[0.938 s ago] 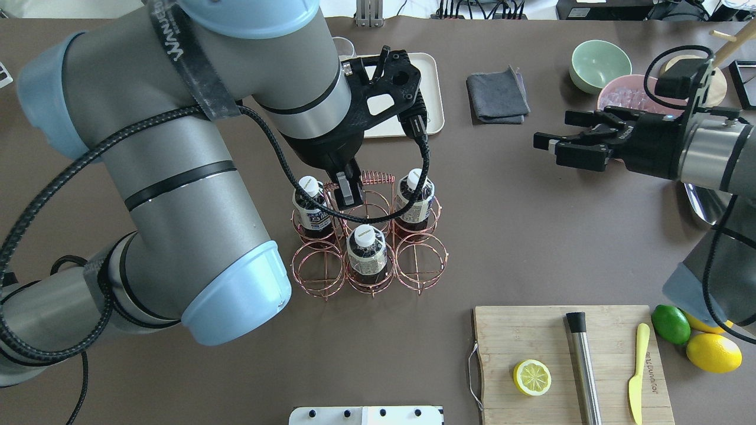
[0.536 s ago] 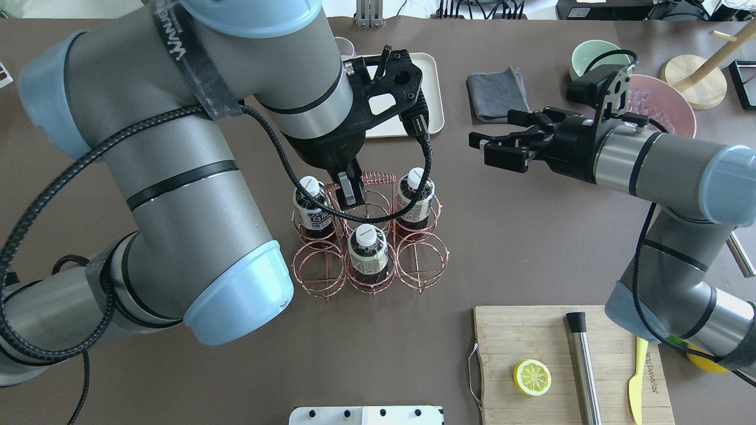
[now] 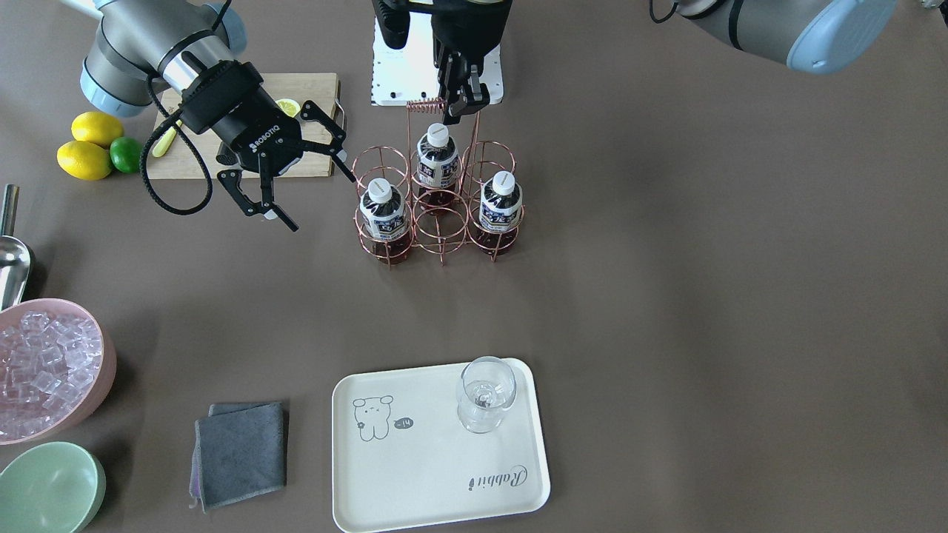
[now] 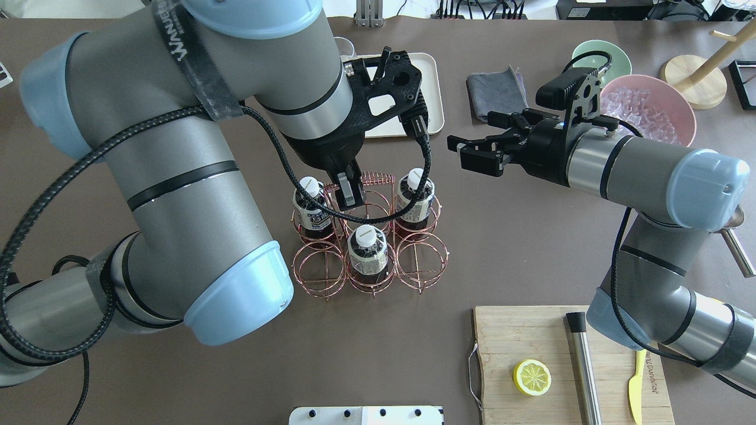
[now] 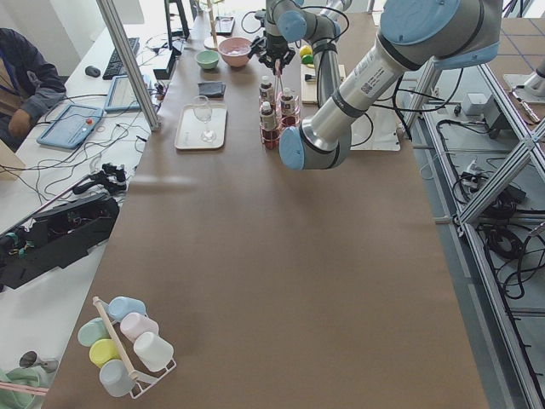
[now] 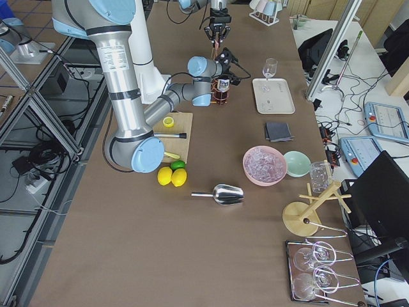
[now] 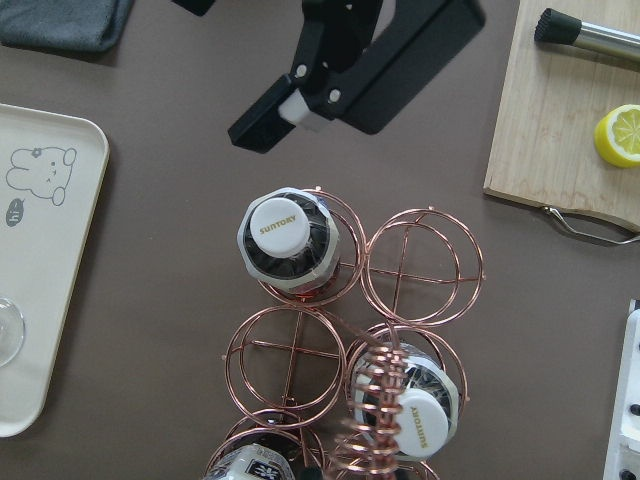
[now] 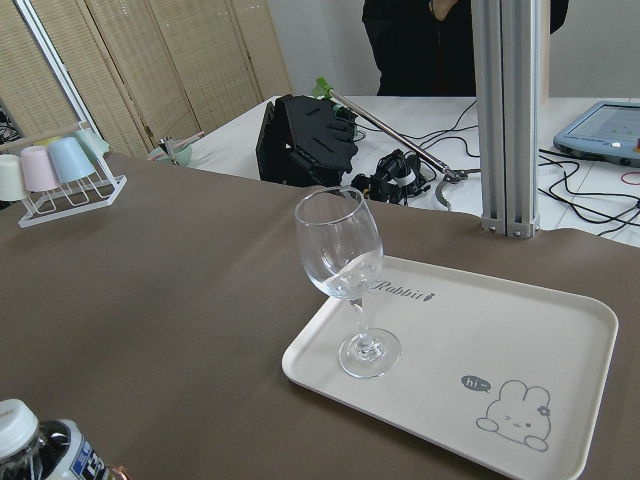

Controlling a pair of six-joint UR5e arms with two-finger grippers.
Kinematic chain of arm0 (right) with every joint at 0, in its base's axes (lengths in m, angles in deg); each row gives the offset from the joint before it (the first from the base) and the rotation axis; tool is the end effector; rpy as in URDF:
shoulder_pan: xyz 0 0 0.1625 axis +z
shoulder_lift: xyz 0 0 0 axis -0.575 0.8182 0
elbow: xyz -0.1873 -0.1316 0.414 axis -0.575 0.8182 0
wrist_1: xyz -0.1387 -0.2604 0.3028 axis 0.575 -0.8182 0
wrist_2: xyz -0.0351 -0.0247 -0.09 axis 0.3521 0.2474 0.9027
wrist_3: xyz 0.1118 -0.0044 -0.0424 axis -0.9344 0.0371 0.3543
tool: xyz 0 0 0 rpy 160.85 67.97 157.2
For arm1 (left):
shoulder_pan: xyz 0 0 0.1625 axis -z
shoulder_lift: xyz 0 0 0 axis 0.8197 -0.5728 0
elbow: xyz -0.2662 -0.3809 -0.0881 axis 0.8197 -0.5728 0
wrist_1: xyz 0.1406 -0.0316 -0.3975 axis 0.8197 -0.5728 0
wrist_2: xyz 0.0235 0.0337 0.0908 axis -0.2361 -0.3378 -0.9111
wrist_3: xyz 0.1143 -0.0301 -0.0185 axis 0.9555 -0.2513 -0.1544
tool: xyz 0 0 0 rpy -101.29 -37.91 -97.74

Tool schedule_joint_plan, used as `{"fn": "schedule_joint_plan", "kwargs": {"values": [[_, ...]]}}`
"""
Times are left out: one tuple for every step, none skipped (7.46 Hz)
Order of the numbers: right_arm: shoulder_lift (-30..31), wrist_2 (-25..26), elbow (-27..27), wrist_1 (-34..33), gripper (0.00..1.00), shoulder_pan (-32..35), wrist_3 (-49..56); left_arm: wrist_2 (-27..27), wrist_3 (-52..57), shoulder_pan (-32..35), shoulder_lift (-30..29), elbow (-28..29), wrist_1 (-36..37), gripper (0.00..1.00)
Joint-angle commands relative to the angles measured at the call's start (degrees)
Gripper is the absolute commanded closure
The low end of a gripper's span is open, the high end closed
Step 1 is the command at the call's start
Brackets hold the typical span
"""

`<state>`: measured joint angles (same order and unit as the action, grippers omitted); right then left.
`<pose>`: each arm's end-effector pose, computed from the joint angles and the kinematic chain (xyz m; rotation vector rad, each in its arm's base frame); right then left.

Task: Take tea from basket to plate

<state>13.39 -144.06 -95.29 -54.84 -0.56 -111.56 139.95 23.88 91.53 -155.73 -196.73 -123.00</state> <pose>-0.4010 -0.4413 0.2974 1.0452 -1.2110 -0.1332 0.4677 -0.4418 0.0390 0.6509 0.7999 1.1982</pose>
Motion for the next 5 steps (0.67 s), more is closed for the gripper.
{"fn": "schedule_joint_plan", "kwargs": {"values": [[-0.3,0.7,-0.4,-0.7,0.35,-0.9,0.0,-0.1,0.1,0.0,0.1,0.2,0.0,1.00],[-1.1,0.8,-0.8,-2.2,0.34,-1.6,-0.6,-0.1,0.1,0.0,0.1,0.2,0.1,1.00],[-2.8,1.4,-2.0,-6.5,0.34,-2.4,-0.8,-0.1,0.1,0.0,0.1,0.2,0.2,1.00],[-3.9,4.4,-2.1,-7.7,0.31,-4.6,-0.8,-0.2,0.1,0.0,0.1,0.1,0.7,1.00],[-4.0,6.9,-1.9,-7.8,0.30,-6.8,-0.7,-0.2,0.1,0.0,0.1,0.1,0.8,1.00]]}}
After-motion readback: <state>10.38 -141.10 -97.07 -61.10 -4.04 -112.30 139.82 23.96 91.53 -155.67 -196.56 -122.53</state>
